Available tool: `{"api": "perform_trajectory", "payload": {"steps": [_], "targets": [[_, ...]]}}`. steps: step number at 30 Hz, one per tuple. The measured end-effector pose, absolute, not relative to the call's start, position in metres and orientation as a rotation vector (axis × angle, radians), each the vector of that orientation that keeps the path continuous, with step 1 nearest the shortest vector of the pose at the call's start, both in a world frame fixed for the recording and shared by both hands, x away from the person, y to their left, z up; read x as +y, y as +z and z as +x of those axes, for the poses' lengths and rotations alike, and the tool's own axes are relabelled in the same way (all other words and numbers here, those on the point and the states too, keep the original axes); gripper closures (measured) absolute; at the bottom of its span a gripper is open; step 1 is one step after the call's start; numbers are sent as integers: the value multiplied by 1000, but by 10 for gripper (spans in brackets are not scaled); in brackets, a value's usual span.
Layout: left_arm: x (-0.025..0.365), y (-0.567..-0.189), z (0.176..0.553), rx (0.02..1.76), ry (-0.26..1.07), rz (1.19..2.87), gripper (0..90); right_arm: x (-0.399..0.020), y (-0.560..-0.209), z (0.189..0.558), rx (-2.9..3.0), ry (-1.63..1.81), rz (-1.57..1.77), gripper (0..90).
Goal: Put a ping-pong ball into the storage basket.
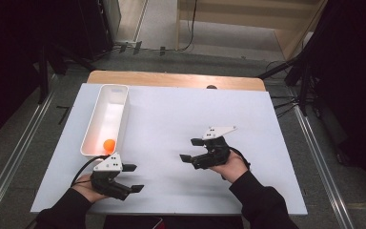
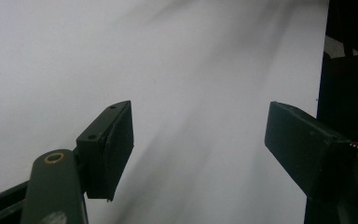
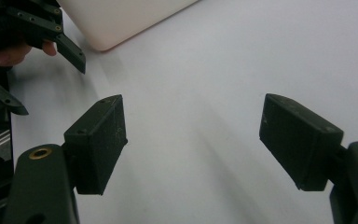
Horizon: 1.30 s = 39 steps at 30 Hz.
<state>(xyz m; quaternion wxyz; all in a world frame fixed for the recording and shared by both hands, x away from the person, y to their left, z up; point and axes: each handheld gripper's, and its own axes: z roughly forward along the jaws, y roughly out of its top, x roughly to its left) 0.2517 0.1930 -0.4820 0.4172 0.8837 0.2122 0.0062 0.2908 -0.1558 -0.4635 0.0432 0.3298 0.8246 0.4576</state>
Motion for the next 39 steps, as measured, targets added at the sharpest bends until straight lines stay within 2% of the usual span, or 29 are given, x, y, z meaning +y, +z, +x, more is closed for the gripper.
{"api": "perform_trajectory", "payload": {"steps": [39], "targets": [[193,-483,251,526,15,2226,241,-219,-476,260,2432,1375,1163,213]]}}
